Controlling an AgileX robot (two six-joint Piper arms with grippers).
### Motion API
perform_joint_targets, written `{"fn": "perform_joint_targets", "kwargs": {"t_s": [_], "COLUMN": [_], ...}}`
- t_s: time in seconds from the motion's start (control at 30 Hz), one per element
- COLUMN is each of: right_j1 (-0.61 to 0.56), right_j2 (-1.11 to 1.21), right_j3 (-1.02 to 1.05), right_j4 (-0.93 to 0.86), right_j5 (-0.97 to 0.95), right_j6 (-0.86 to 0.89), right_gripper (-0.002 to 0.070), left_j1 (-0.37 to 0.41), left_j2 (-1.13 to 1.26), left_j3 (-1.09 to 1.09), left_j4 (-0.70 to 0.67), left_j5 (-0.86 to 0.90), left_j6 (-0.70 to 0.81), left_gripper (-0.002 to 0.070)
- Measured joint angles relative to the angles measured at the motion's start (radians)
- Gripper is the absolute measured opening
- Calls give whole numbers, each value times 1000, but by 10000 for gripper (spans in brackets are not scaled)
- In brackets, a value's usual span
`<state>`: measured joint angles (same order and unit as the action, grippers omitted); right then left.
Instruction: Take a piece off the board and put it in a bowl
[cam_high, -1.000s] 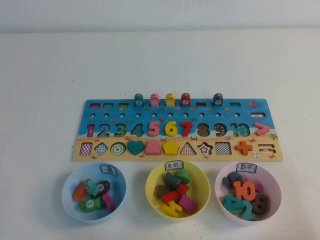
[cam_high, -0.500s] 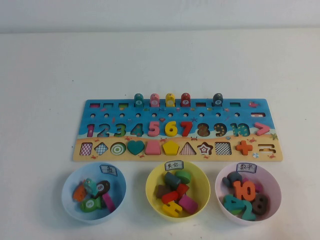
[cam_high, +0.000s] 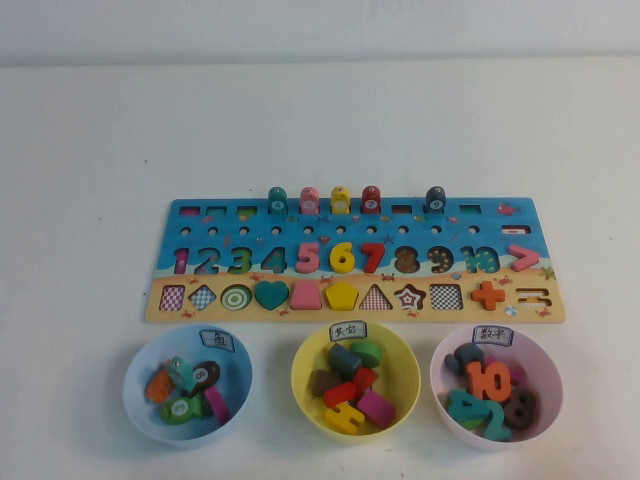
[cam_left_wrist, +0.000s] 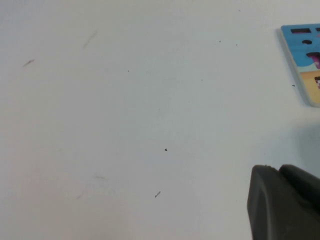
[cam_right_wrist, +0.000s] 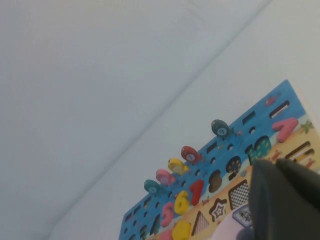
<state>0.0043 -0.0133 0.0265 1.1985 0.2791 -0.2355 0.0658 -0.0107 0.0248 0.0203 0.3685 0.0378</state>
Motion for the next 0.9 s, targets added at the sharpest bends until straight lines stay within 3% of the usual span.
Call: {"fn": "perform_joint_targets", "kwargs": {"t_s": [0.4,0.53,0.73,0.9], "right_j1": [0,0,0,4], "right_j2": [42,253,695,1027], "right_j3": [-79,-324,-807,-1186], "right_j4": [-74,-294,-651,-804], "right_j5": [-5,104,501,819], "right_j6": [-167,-176,-181,-198], "right_gripper": [-17,-17,-17,-17], "left_j1": [0,0,0,0], "left_j2": [0,0,0,0], "left_j3": [0,0,0,0], "left_j4": [0,0,0,0], "left_j5": [0,0,0,0], "left_j6": [0,0,0,0], "left_gripper": [-3,-3,-3,-4]}}
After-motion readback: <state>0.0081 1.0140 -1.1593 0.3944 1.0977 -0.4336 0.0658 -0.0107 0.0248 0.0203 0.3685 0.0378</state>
